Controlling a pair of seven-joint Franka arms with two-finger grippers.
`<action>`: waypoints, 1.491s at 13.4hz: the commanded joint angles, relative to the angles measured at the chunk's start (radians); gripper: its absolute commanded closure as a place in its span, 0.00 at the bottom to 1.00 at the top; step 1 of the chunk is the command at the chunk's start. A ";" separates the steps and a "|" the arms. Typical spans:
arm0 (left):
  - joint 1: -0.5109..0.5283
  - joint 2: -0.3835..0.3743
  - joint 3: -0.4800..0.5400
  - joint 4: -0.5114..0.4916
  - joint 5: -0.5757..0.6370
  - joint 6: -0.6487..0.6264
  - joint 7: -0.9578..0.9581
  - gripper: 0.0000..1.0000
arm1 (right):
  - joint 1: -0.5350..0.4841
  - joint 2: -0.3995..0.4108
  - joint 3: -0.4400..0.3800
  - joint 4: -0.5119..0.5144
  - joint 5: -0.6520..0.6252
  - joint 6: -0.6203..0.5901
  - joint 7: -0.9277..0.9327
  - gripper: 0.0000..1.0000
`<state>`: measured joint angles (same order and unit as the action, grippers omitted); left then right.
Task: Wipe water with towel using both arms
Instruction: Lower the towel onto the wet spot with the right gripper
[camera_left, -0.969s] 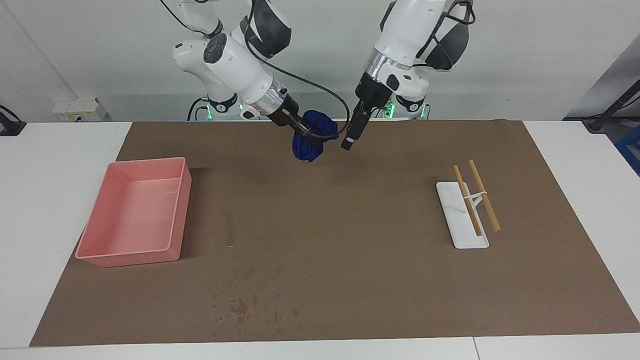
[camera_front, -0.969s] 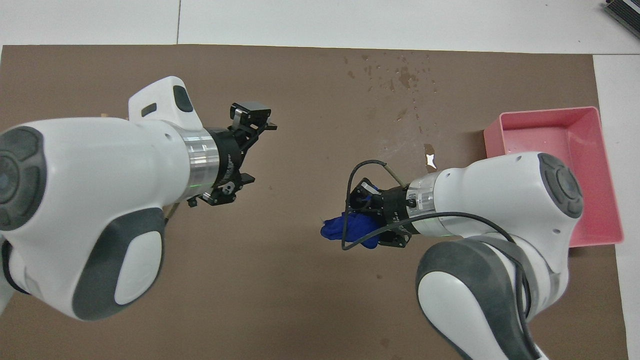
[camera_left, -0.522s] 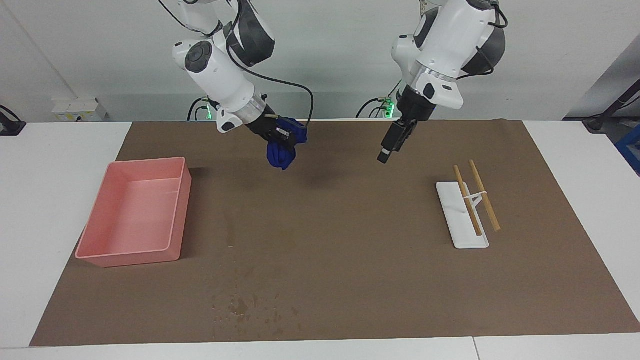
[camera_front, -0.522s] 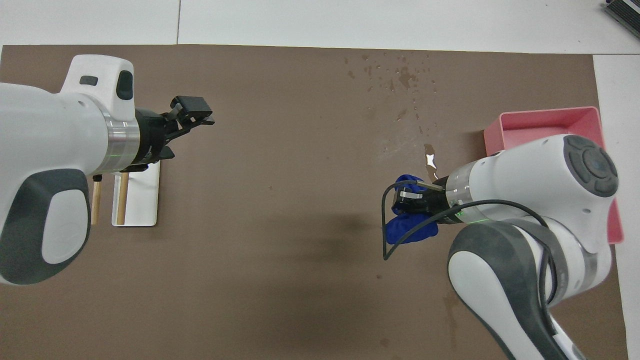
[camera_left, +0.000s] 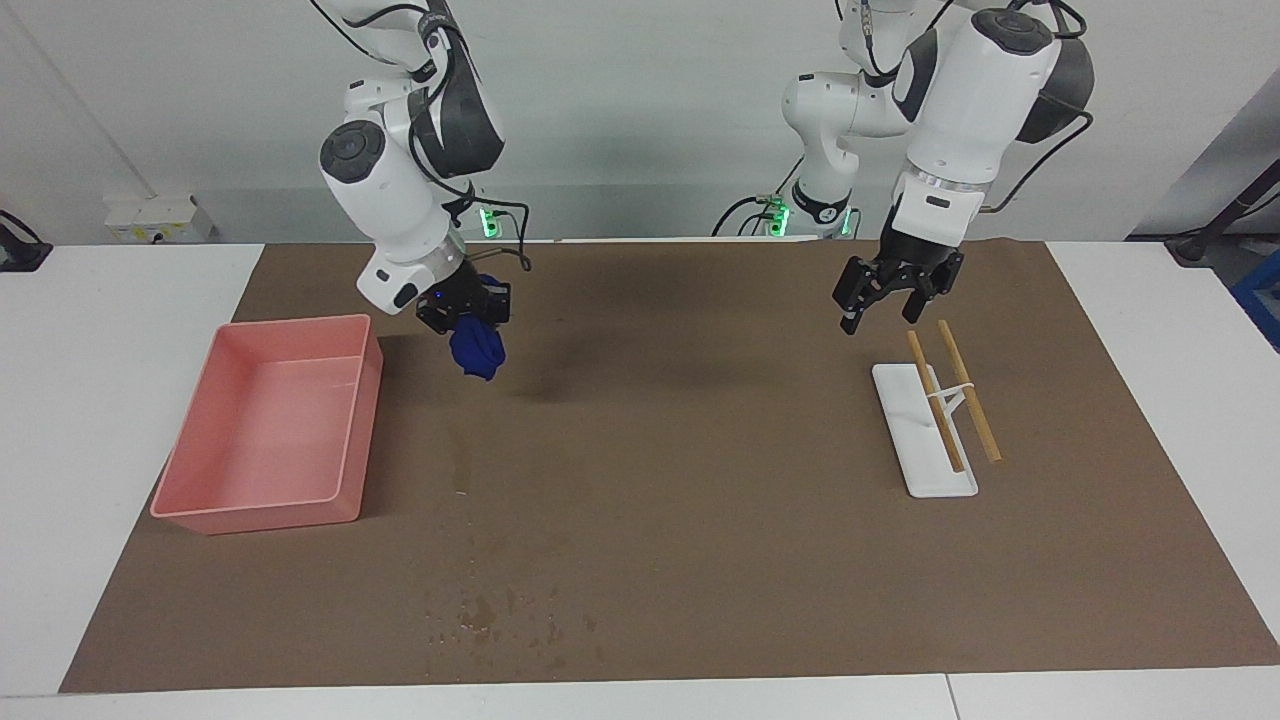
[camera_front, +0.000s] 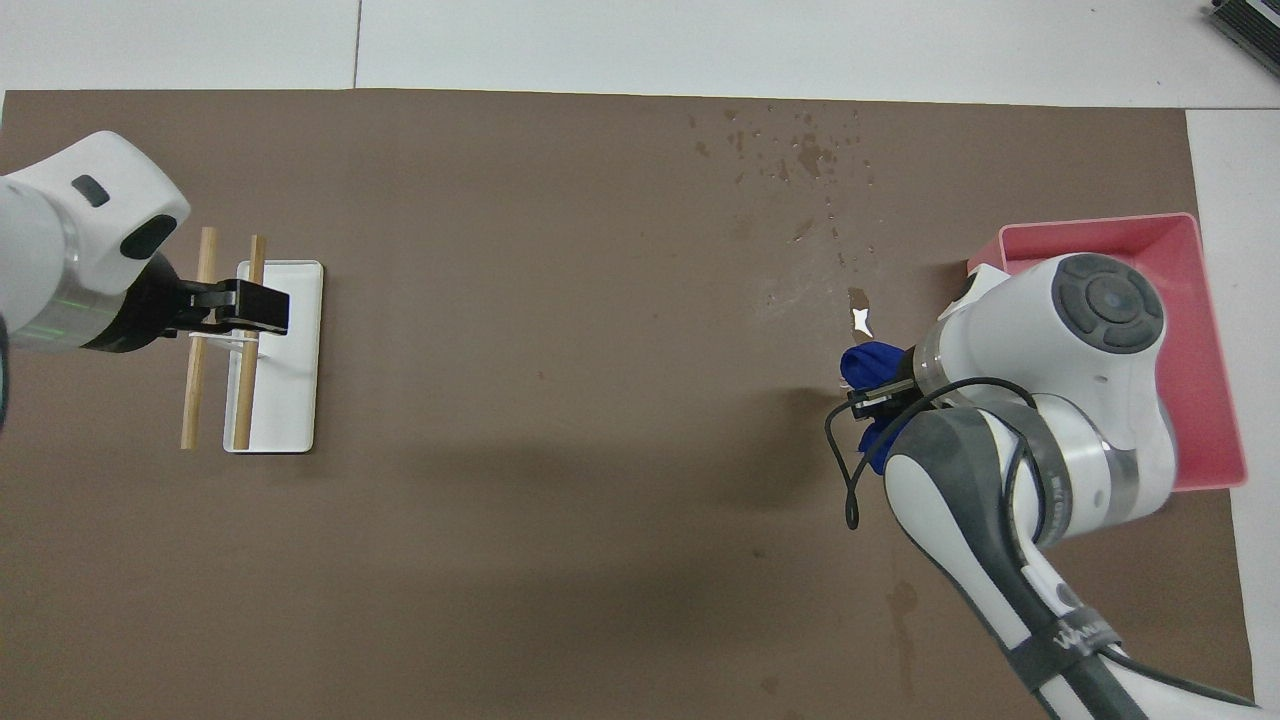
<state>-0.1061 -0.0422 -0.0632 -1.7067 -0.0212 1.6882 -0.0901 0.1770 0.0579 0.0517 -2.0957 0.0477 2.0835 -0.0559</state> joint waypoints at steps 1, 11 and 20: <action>0.022 0.070 -0.010 0.169 0.070 -0.215 0.085 0.00 | -0.017 0.051 0.007 -0.067 -0.086 0.157 -0.097 1.00; 0.091 0.061 -0.006 0.167 -0.016 -0.193 0.136 0.00 | -0.083 0.177 0.008 -0.061 -0.089 0.384 -0.202 1.00; 0.115 0.061 -0.004 0.167 -0.002 -0.173 0.196 0.00 | -0.085 0.373 0.010 0.183 -0.077 0.400 -0.200 1.00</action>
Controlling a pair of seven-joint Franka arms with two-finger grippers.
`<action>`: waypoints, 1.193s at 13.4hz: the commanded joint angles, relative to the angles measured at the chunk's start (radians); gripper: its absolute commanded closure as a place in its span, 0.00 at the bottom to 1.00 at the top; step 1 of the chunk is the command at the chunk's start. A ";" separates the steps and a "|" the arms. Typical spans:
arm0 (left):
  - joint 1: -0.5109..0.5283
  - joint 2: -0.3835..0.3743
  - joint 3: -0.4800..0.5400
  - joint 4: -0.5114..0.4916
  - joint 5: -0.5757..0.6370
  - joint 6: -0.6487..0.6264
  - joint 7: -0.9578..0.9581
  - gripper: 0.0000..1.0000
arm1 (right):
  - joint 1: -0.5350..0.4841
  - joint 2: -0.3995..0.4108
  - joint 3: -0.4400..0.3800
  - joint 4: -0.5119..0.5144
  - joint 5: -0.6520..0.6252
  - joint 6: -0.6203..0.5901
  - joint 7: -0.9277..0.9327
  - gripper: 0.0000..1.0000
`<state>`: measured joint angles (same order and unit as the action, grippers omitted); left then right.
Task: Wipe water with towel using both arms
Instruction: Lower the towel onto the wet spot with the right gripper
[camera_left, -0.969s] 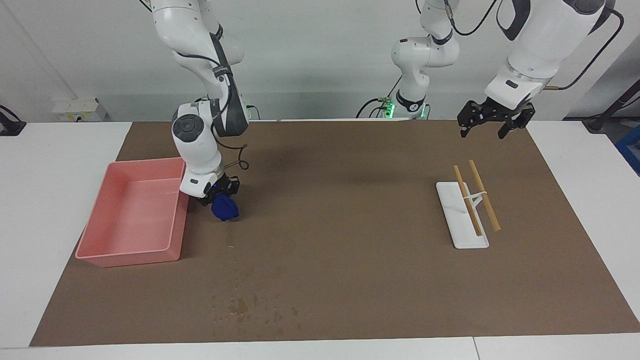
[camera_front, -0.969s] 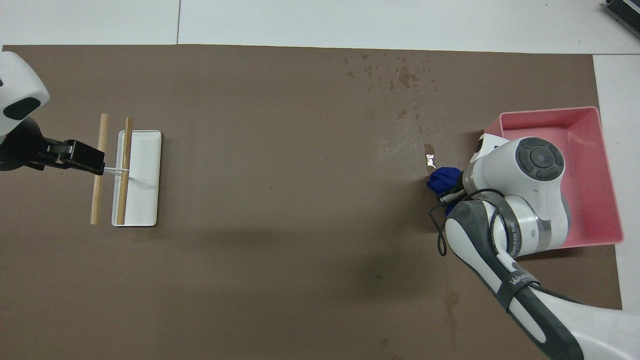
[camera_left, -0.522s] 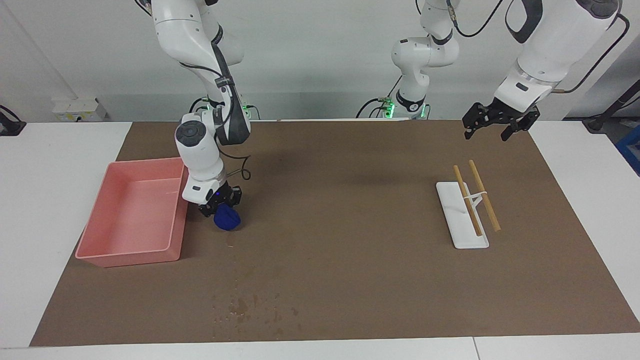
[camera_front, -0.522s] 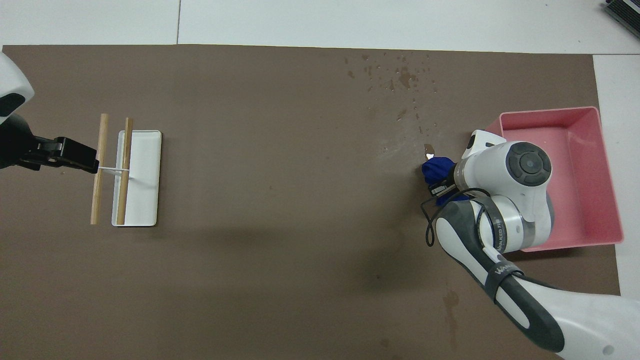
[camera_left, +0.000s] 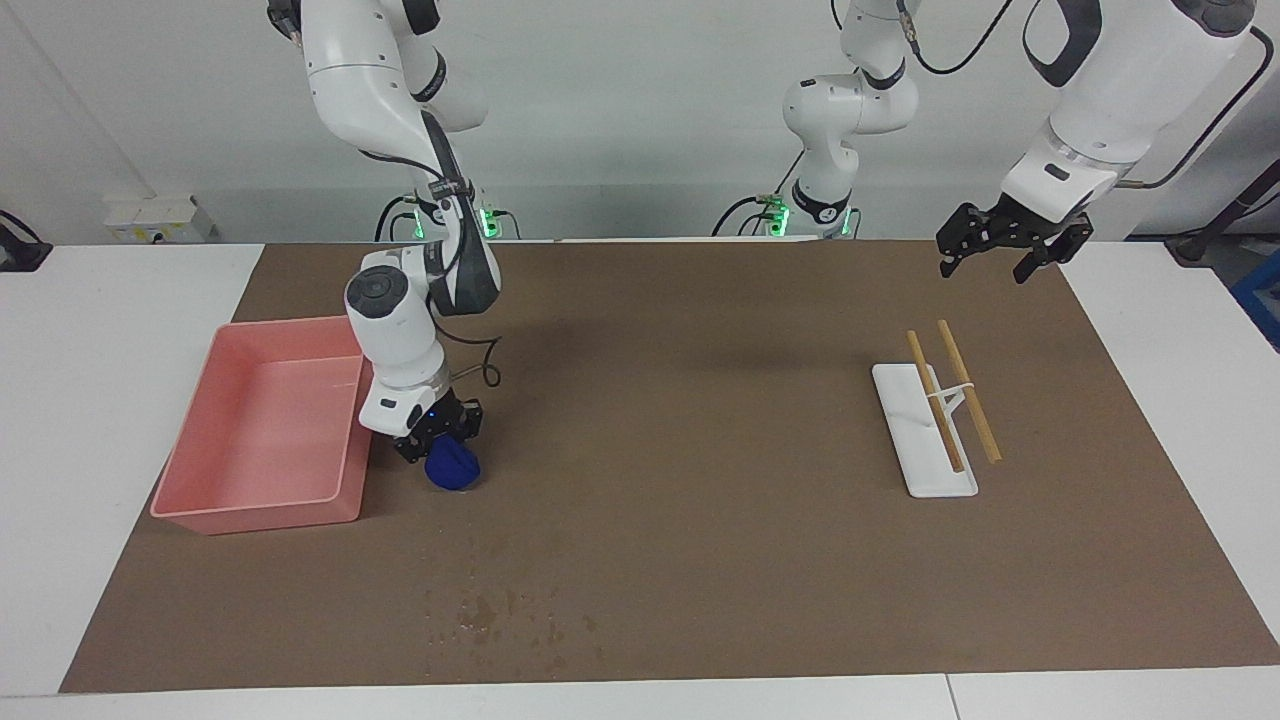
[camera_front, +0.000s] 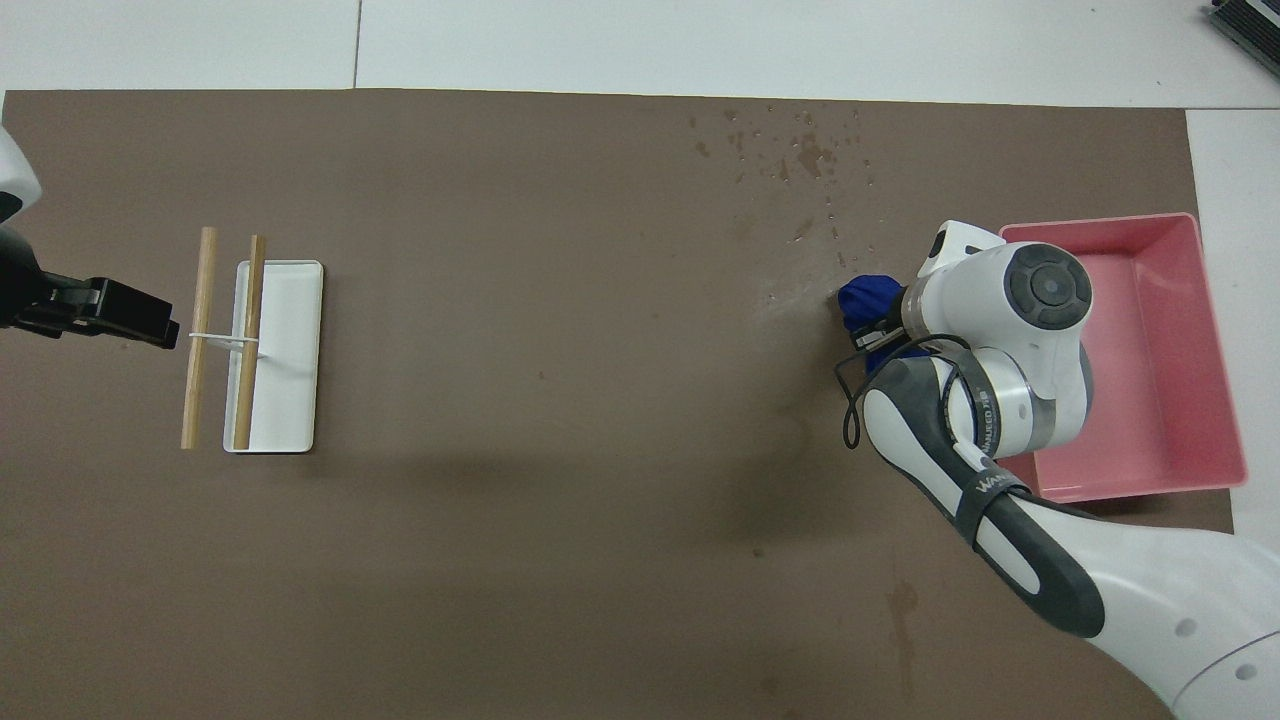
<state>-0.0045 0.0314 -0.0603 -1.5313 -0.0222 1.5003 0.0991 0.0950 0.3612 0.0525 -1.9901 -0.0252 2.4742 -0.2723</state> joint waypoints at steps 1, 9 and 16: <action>0.008 -0.013 -0.007 -0.009 -0.001 0.014 0.013 0.00 | 0.002 0.088 0.009 0.100 0.001 0.009 0.021 1.00; 0.009 -0.024 -0.009 -0.029 -0.001 0.008 0.010 0.00 | 0.028 0.193 0.012 0.274 0.001 0.041 0.027 1.00; 0.008 -0.024 -0.009 -0.029 -0.001 0.008 0.010 0.00 | 0.017 0.182 0.012 0.232 0.004 -0.164 0.041 1.00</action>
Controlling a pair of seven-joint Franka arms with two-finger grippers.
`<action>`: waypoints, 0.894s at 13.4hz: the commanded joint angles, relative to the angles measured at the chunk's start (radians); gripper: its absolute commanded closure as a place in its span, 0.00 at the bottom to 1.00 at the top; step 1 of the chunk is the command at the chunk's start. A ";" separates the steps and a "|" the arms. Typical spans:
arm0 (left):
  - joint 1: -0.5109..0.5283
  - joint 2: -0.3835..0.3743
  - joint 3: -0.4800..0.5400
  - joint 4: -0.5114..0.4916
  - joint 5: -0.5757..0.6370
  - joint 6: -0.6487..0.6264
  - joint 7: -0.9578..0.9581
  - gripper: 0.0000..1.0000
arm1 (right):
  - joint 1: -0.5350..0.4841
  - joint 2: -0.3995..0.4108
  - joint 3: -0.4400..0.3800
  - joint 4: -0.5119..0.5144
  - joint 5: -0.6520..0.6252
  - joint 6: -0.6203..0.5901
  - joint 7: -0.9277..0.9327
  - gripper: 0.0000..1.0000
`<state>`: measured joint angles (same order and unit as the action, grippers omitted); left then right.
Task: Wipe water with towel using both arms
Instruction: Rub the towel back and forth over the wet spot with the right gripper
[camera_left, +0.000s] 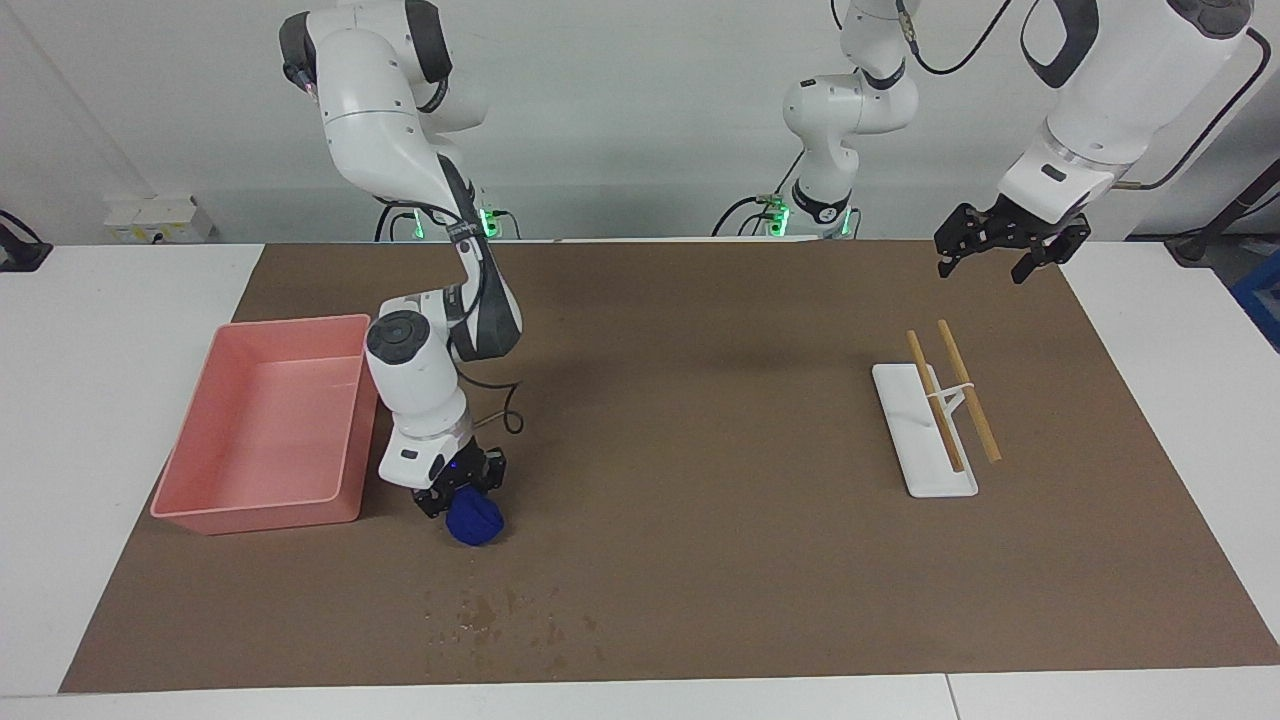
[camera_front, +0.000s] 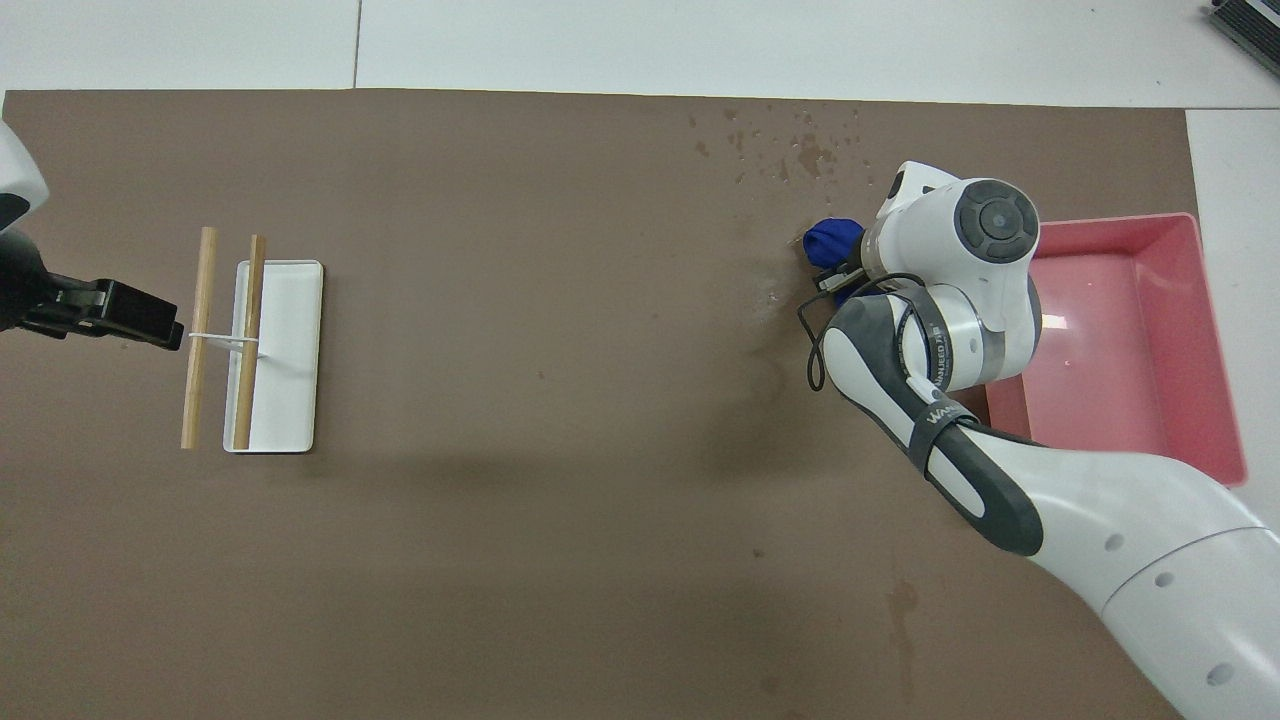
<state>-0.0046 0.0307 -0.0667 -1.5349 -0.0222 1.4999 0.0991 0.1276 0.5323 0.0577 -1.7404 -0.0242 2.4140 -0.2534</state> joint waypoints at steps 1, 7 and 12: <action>0.008 -0.023 -0.002 -0.025 -0.001 0.008 0.010 0.00 | -0.016 0.005 0.007 -0.021 0.003 -0.142 0.023 1.00; 0.008 -0.023 -0.002 -0.025 -0.001 0.008 0.010 0.00 | -0.031 -0.034 0.007 -0.031 0.136 -0.383 0.135 1.00; 0.008 -0.023 -0.002 -0.025 -0.001 0.008 0.010 0.00 | -0.042 -0.084 0.007 -0.073 0.239 -0.467 0.245 1.00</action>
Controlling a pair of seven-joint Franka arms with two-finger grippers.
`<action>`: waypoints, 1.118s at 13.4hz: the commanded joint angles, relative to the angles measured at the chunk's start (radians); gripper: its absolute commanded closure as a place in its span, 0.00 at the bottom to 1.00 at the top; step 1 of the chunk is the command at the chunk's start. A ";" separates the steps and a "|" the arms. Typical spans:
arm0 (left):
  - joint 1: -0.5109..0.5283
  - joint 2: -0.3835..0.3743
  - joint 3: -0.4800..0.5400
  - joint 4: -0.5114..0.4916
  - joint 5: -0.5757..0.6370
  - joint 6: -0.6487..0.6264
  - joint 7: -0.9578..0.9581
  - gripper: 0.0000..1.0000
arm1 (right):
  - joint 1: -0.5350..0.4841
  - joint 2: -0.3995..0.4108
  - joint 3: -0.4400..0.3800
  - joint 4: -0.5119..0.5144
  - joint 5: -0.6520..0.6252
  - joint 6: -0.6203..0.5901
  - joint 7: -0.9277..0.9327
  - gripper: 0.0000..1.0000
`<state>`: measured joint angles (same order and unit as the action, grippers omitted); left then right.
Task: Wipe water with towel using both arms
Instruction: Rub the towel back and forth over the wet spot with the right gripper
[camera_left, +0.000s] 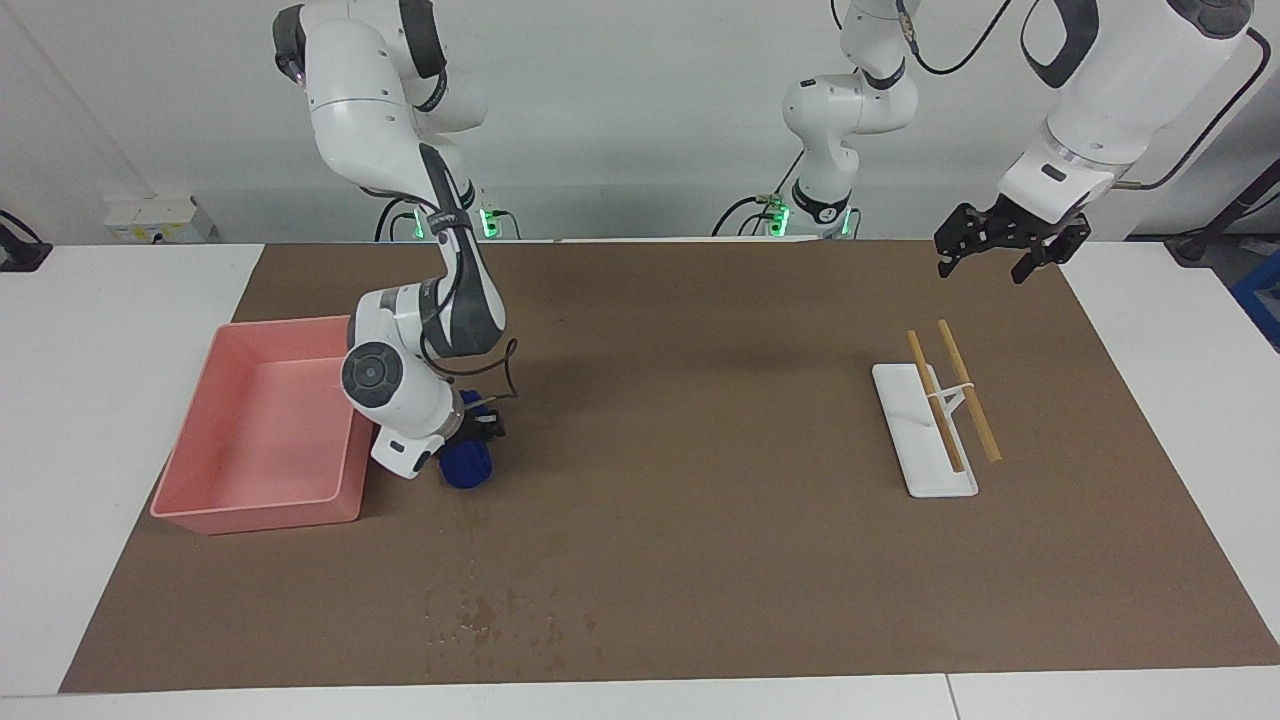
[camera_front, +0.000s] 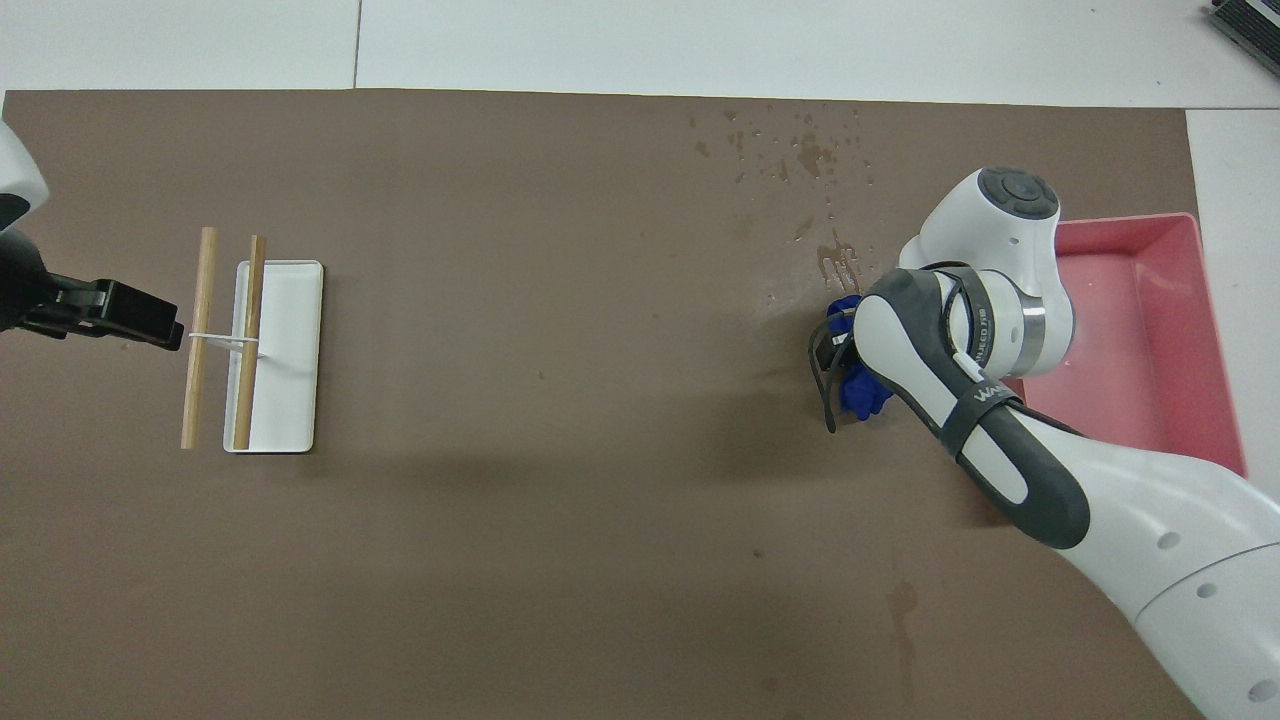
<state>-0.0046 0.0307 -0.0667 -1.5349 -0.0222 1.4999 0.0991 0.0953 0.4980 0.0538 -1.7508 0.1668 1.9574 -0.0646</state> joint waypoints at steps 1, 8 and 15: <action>0.008 -0.023 -0.002 -0.025 -0.001 0.008 0.010 0.00 | 0.001 -0.050 0.011 -0.064 0.065 0.000 0.099 1.00; 0.008 -0.023 -0.002 -0.025 -0.001 0.008 0.010 0.00 | 0.034 -0.013 0.008 -0.067 0.045 0.325 -0.064 1.00; 0.008 -0.023 -0.002 -0.025 -0.001 0.008 0.010 0.00 | 0.029 0.010 0.009 -0.047 -0.131 0.501 -0.153 1.00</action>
<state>-0.0046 0.0307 -0.0667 -1.5349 -0.0222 1.4999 0.0991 0.1354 0.4993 0.0535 -1.8091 0.0713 2.4302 -0.1875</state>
